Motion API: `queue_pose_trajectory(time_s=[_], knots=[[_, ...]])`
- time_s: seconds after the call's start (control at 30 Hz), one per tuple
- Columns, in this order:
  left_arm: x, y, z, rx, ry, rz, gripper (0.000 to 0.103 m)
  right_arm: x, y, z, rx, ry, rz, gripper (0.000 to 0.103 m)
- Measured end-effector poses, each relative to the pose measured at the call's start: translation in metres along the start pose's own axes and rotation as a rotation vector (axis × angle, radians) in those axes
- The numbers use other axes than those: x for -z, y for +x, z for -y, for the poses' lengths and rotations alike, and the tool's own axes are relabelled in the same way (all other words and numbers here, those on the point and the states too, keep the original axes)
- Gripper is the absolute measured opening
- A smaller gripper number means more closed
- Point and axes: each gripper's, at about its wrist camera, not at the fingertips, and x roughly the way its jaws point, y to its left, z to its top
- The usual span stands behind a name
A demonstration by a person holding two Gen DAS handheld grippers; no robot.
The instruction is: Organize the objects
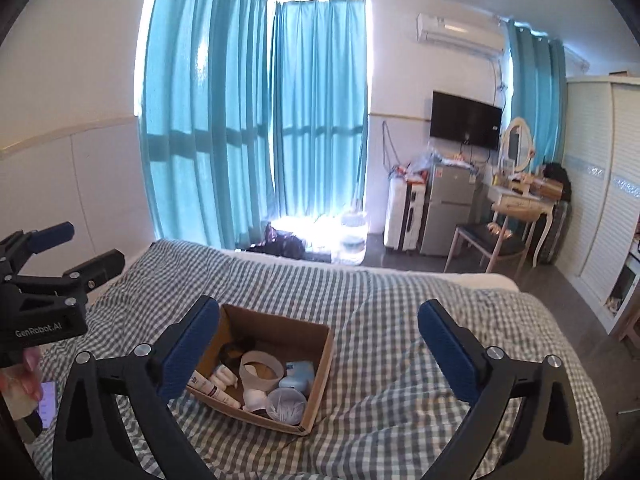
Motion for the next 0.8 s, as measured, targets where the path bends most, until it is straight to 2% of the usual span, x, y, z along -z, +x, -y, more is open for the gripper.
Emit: queue_pose_trajectory(time_s=[0.2, 0.4, 0.5, 0.57, 0.73, 0.8], knots=[[0.009, -0.049, 0.0, -0.014, -0.049, 0.099, 0.103, 0.014, -0.046, -0.004, 0.033, -0.011, 0.074, 0.102], [0.044, -0.064, 0.005, -0.005, -0.052, 0.111, 0.103, 0.051, -0.071, 0.006, 0.057, 0.055, 0.191, 0.103], [0.06, -0.069, 0.009, 0.01, -0.043, 0.157, 0.103, 0.071, -0.063, 0.01, 0.073, 0.057, 0.17, 0.103], [0.071, -0.07, 0.016, -0.004, -0.028, 0.16, 0.103, 0.086, -0.053, 0.011, 0.081, 0.062, 0.16, 0.103], [0.101, -0.066, 0.029, -0.054, 0.008, 0.17, 0.103, 0.122, -0.013, 0.002, 0.058, 0.081, 0.068, 0.103], [0.116, -0.065, 0.031, -0.069, 0.0, 0.167, 0.103, 0.133, -0.006, -0.004, 0.063, 0.062, 0.07, 0.103]])
